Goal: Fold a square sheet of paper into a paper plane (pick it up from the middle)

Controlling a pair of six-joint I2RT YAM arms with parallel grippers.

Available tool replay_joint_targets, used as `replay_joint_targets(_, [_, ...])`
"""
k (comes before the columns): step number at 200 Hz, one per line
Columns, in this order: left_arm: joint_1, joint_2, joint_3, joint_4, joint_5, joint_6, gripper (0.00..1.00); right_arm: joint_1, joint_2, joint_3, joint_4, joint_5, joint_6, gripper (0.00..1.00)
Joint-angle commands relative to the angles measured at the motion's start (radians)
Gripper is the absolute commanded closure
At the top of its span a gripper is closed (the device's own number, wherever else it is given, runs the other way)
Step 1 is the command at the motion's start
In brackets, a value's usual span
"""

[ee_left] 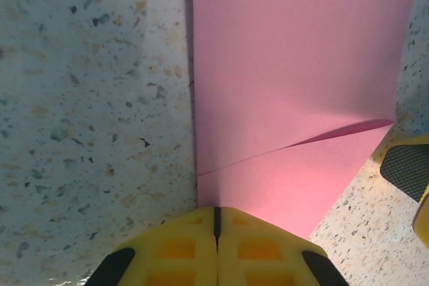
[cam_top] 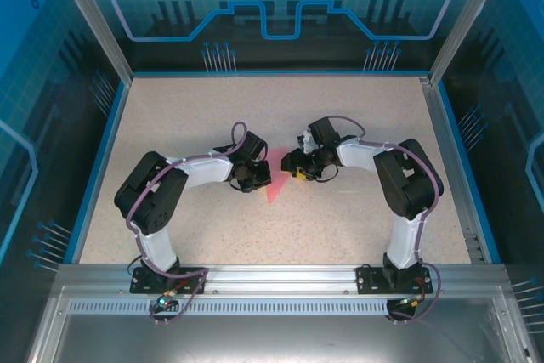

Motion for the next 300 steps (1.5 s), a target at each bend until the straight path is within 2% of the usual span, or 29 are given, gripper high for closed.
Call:
replay_joint_targets(1, [0.012,0.025,0.012,-0.028,-0.01,-0.018,0.94,0.017,0.026,0.03,0.007,-0.029,0.023,0.46])
replay_joint_targets(29, [0.016,0.027,0.007,-0.032,-0.006,-0.024,0.94,0.018,0.037,0.043,-0.013,-0.015,0.039,0.47])
replay_joint_targets(69, [0.02,0.011,-0.008,-0.026,-0.002,-0.035,0.94,0.019,0.01,0.046,-0.076,0.094,0.078,0.45])
replay_joint_targets(180, [0.029,-0.06,-0.03,-0.026,0.013,-0.053,0.84,0.036,0.044,0.079,-0.059,0.034,0.1,0.45])
replay_joint_targets(253, [0.042,-0.081,-0.044,-0.031,0.008,-0.057,0.8,0.038,0.048,0.082,-0.065,0.04,0.103,0.45])
replay_joint_targets(300, [0.046,-0.09,-0.047,-0.032,0.005,-0.056,0.79,0.036,0.014,0.063,-0.078,0.105,0.131,0.42])
